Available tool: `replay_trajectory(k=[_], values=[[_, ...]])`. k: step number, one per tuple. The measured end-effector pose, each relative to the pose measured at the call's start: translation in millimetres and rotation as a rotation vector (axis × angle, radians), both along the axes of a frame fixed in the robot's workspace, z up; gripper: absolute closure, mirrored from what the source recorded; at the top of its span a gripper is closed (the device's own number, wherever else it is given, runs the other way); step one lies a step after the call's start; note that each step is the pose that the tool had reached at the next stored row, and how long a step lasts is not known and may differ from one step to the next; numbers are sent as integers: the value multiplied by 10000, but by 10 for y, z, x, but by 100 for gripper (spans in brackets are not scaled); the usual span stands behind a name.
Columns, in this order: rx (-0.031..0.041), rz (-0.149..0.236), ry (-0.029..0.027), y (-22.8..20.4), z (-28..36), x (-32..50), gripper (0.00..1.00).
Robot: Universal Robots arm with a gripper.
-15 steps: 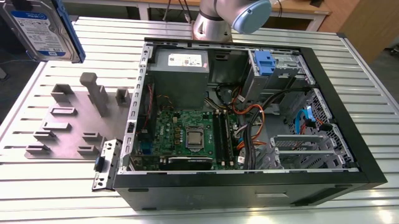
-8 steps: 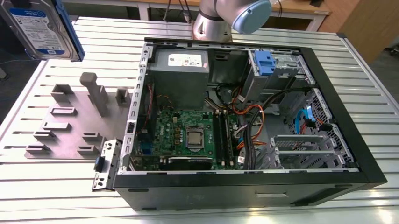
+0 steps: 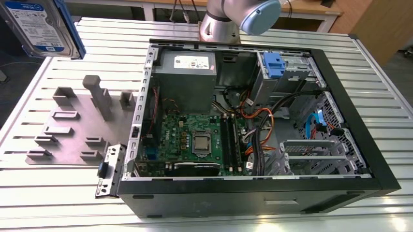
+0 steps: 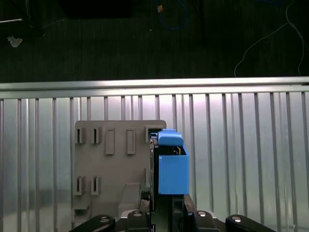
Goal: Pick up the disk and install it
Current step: 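Pick up the disk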
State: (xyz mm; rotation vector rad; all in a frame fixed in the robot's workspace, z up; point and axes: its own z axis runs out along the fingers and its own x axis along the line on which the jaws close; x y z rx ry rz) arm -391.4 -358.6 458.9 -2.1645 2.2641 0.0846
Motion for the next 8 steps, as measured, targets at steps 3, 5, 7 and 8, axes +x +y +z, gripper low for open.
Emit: replay_trajectory(k=[3, 5, 7, 8], values=[[45, 0, 0, 0, 3, 0, 65], [92, -1, -1, 0, 2, 0, 65], [108, 0, 0, 0, 3, 0, 65], [116, -1, 0, 0, 3, 0, 65]])
